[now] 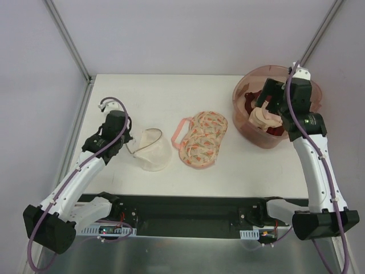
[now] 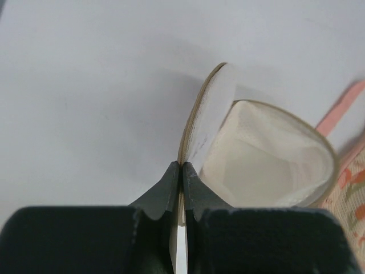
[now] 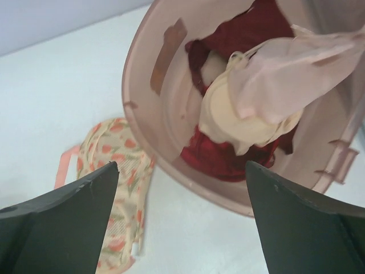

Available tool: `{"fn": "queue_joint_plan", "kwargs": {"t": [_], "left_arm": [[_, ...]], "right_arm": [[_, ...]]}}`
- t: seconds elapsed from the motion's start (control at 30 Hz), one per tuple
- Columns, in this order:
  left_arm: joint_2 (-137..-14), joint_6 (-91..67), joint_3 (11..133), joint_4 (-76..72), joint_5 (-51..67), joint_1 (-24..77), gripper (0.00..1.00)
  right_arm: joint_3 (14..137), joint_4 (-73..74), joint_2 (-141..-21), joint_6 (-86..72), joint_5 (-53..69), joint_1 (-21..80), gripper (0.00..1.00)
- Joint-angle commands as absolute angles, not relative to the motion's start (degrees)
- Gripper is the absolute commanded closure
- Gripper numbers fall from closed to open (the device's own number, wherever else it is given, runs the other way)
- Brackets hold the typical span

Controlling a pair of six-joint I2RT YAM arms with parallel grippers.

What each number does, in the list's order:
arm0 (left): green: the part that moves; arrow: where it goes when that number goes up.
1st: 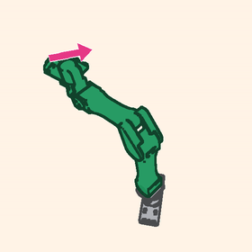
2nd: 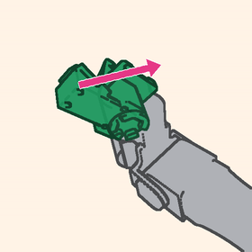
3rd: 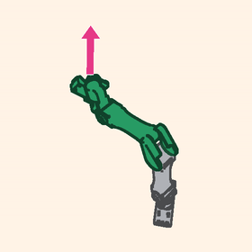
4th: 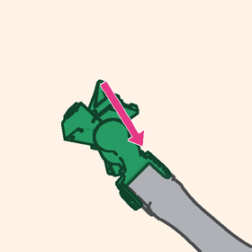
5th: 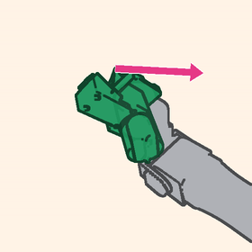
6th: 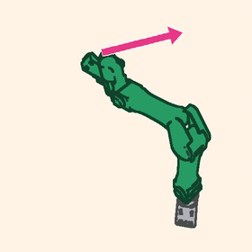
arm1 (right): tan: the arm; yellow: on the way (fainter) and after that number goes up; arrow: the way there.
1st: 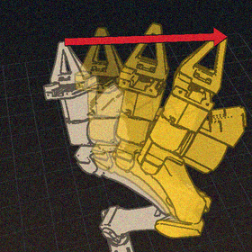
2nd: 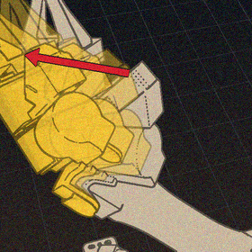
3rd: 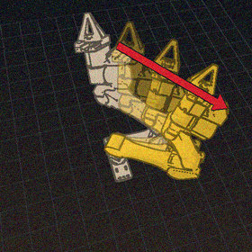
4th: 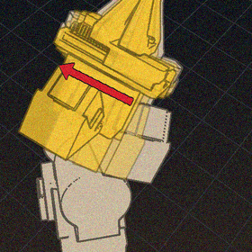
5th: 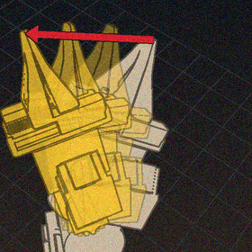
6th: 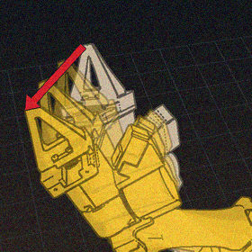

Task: Unzip the laundry bag and remove the bra

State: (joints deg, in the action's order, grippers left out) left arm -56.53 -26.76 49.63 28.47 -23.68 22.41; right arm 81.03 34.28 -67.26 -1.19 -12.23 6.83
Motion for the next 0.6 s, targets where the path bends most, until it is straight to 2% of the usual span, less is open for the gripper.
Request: {"fn": "queue_joint_plan", "kwargs": {"t": [0.0,0.1,0.13,0.17,0.23,0.37,0.57], "left_arm": [[-55.0,-22.3,56.4,29.1,-30.0,19.7,1.00],[-56.2,-20.8,58.4,29.1,-32.9,19.3,1.00],[-56.4,-20.4,58.7,29.2,-31.7,19.2,0.86],[-56.8,-19.8,59.1,29.2,-30.4,19.1,0.62],[-57.0,-17.8,59.4,29.3,-24.2,19.1,0.02],[-53.5,-19.8,59.5,30.8,-14.4,19.1,0.01],[-42.6,-20.5,57.2,32.5,-8.4,19.1,0.01]], "right_arm": [[76.4,35.7,-64.1,-4.8,-9.1,11.9,0.04],[74.5,37.1,-63.1,-5.4,-12.6,19.1,0.04],[74.3,38.0,-63.2,-5.6,-13.4,21.6,0.04],[74.0,38.5,-63.5,-6.2,-14.3,22.7,0.04],[73.0,39.7,-64.0,-6.9,-17.3,25.0,0.04],[72.0,40.2,-64.4,-6.2,-19.5,26.9,0.04],[74.4,42.4,-67.0,-5.2,-22.7,30.5,0.04]]}}
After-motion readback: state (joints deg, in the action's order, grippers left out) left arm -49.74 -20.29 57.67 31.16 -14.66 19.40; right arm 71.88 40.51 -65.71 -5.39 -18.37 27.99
